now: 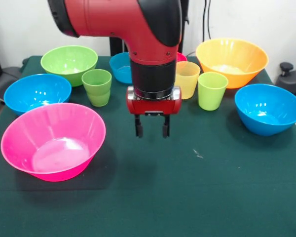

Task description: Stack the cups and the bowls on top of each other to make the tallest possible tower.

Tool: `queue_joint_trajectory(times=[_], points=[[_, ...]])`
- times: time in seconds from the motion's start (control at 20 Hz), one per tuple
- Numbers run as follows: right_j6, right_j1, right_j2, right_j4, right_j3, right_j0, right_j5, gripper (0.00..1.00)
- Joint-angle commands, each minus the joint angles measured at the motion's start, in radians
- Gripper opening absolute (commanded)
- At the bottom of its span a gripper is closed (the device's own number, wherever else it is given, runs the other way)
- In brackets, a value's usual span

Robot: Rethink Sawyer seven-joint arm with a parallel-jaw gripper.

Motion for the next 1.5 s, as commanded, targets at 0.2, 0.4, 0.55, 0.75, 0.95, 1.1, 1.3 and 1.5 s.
queue_joint_trajectory(times=[0.2,0.4,0.55,0.75,0.95,1.1,1.3,1.5], points=[[-0.349,-0.143,0.145,-0.098,0.005,-0.05,0.336,1.0],[-0.344,-0.234,0.143,-0.1,0.02,-0.052,0.45,1.0],[-0.32,-0.276,0.142,-0.095,0.036,-0.054,0.474,1.0],[-0.317,-0.269,0.147,-0.135,0.002,-0.059,0.424,1.0],[-0.357,-0.277,0.16,-0.163,-0.039,-0.064,0.437,1.0],[-0.375,-0.277,0.17,-0.213,-0.039,-0.066,0.354,1.0],[-0.388,-0.212,0.218,-0.226,0.007,-0.107,0.288,1.0],[-0.473,-0.136,0.271,-0.278,-0.015,-0.137,0.301,1.0]])
